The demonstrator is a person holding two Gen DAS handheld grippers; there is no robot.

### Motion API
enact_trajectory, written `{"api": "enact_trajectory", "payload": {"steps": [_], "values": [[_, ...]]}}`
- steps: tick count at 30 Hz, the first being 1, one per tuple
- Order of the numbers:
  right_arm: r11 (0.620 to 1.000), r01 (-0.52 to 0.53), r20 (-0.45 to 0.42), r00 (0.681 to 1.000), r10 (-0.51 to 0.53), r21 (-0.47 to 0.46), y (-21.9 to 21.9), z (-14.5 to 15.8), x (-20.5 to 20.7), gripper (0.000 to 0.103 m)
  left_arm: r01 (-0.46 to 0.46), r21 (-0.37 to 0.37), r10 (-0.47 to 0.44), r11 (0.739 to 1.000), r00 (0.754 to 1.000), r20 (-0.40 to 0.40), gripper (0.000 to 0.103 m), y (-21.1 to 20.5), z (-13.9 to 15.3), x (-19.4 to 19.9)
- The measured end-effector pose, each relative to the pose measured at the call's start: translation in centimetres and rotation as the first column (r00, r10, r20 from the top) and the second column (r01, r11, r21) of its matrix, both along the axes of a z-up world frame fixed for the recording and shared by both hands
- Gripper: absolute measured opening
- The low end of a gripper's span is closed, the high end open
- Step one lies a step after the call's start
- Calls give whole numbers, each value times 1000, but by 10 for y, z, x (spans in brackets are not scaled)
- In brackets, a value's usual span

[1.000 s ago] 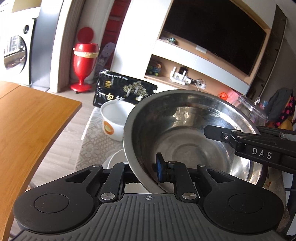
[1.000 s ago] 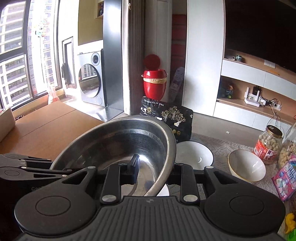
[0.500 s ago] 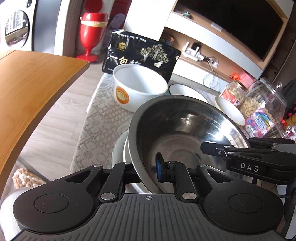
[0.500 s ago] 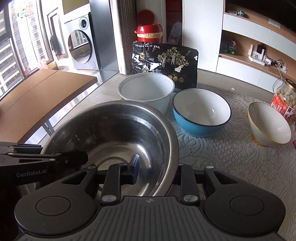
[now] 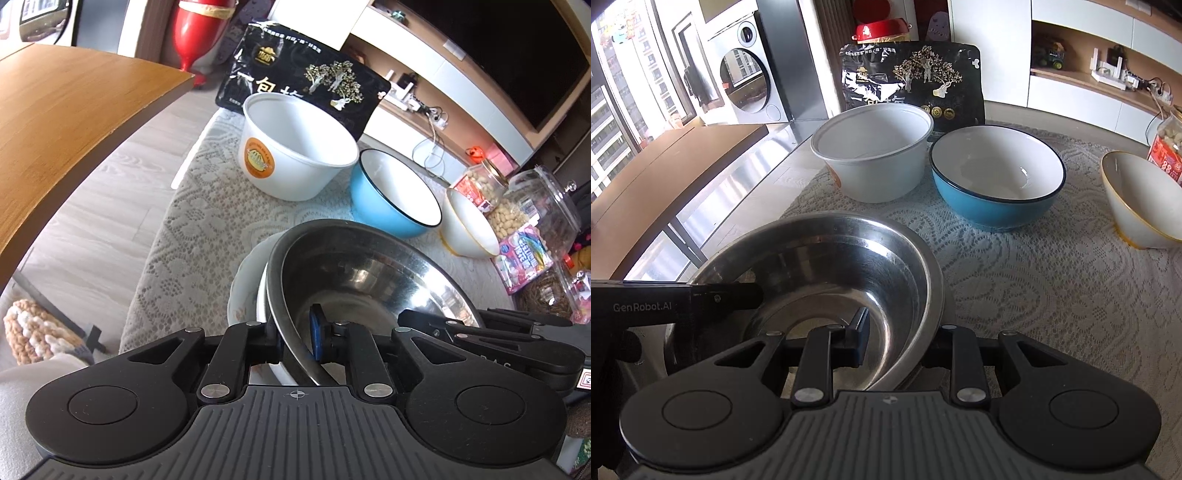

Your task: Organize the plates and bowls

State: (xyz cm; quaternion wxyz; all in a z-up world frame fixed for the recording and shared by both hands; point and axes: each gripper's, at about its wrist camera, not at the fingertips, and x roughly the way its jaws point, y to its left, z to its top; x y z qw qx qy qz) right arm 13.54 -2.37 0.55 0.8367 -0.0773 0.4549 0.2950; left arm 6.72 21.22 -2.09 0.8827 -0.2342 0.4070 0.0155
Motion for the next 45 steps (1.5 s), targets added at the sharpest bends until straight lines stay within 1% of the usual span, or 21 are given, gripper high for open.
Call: {"api": "enact_trajectory", "payload": {"steps": [6, 12, 16, 18, 20, 22, 25, 27, 30, 31, 36, 39, 40, 42, 45], "values": [[1000, 3, -27, 1000, -3, 17, -4, 3, 1, 26, 0, 0, 0, 1000, 1000, -1, 16, -1, 2, 0], [1000, -2, -37, 999, 2, 17, -3, 3, 0, 27, 10, 37, -10, 999, 1000, 15, 17, -4, 0, 0], [1000, 3, -47, 999, -2, 21, -4, 5, -1, 28, 7, 44, -8, 999, 1000, 18, 17, -5, 1, 0], [1000, -3, -69, 998, 5, 31, -5, 7, -2, 33, 5, 45, -6, 999, 1000, 21, 17, -5, 4, -2], [999, -7, -71, 997, 9, 37, -6, 9, -5, 36, 1, 16, -2, 1000, 1000, 27, 20, -3, 6, -4], [999, -9, -68, 998, 11, 37, -7, 12, -7, 37, -5, 1, 5, 1000, 1000, 28, 20, -1, 8, -5], [999, -4, -56, 998, 6, 37, -9, 15, -9, 40, -26, 30, 25, 999, 999, 35, 21, 0, 12, -7], [999, 6, -63, 998, -3, 42, -11, 15, -7, 41, -25, 19, 24, 1000, 999, 34, 22, 1, 12, -7], [999, 21, -51, 999, -19, 32, -14, 14, -7, 41, -22, 27, 22, 999, 999, 31, 25, -2, 12, -8], [999, 25, -49, 999, -24, 29, -15, 14, -7, 41, -21, 28, 20, 999, 999, 28, 22, -3, 12, -8], [998, 44, -44, 998, -42, 34, -20, 12, -6, 41, -12, 46, 11, 999, 1000, 28, 21, -5, 12, -8], [999, 39, -24, 999, -38, 30, -19, 14, -7, 33, -19, 37, 19, 999, 1000, 19, 20, -4, 11, -7], [999, 34, -16, 999, -34, 26, -19, 14, -8, 32, -21, 39, 20, 999, 1000, 19, 20, -4, 11, -7], [1000, 29, 4, 1000, -29, 14, -18, 15, -10, 27, -21, 43, 20, 999, 1000, 19, 20, -5, 12, -9], [1000, 23, 14, 1000, -23, 1, -17, 14, -10, 26, -28, 40, 27, 999, 1000, 14, 18, -4, 11, -10]]}}
